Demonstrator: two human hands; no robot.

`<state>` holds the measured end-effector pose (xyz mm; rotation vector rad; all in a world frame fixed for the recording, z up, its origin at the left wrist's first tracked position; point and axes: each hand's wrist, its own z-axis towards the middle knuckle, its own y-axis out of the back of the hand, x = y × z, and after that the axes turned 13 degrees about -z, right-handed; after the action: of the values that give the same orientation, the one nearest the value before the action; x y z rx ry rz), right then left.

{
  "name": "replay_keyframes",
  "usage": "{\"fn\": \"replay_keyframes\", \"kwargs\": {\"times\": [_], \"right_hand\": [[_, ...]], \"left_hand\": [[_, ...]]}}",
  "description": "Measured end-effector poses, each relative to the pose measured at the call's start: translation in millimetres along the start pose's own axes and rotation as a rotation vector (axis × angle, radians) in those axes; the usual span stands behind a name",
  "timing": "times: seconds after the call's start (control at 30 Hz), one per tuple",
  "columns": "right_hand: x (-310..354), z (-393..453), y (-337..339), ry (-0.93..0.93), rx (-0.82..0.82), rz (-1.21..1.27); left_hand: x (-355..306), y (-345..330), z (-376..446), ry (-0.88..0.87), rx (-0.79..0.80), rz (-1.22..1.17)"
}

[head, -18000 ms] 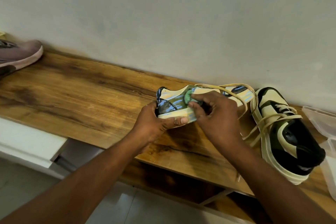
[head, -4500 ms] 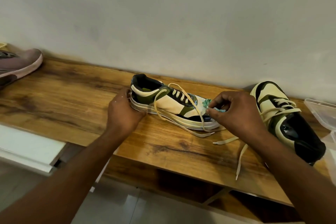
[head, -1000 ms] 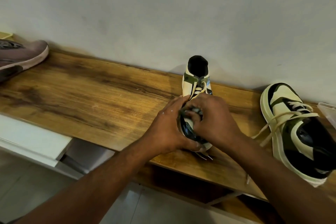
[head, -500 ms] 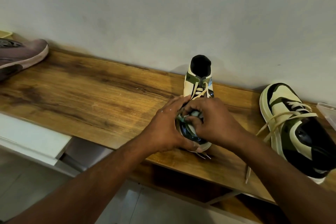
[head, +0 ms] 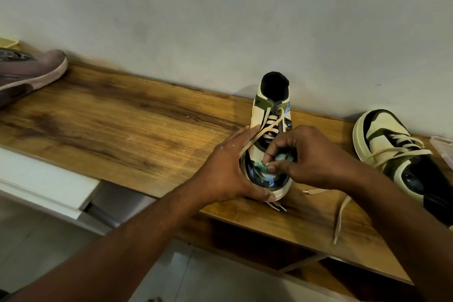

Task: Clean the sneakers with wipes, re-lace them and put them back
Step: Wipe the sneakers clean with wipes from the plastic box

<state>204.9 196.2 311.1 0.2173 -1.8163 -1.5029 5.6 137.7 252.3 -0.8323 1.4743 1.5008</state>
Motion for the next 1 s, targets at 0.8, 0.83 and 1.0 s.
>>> {"fn": "replay_keyframes", "kwargs": {"times": [0.8,0.83,1.0], "right_hand": [[6.5,-25.4,-11.7,0.208,-0.125,-0.025],[9.1,-25.6,-13.6,0.219,-0.133,-0.049],[11.6,-26.9,-9.4,0.289,-0.053,-0.188]], "left_hand": [[-0.4,0.4,3.6,0.063,0.024,0.115],[-0.4,0.5,3.8,0.064,0.029,0.115],[3.1,2.2,5.9,0.046,0.049,0.118]]}}
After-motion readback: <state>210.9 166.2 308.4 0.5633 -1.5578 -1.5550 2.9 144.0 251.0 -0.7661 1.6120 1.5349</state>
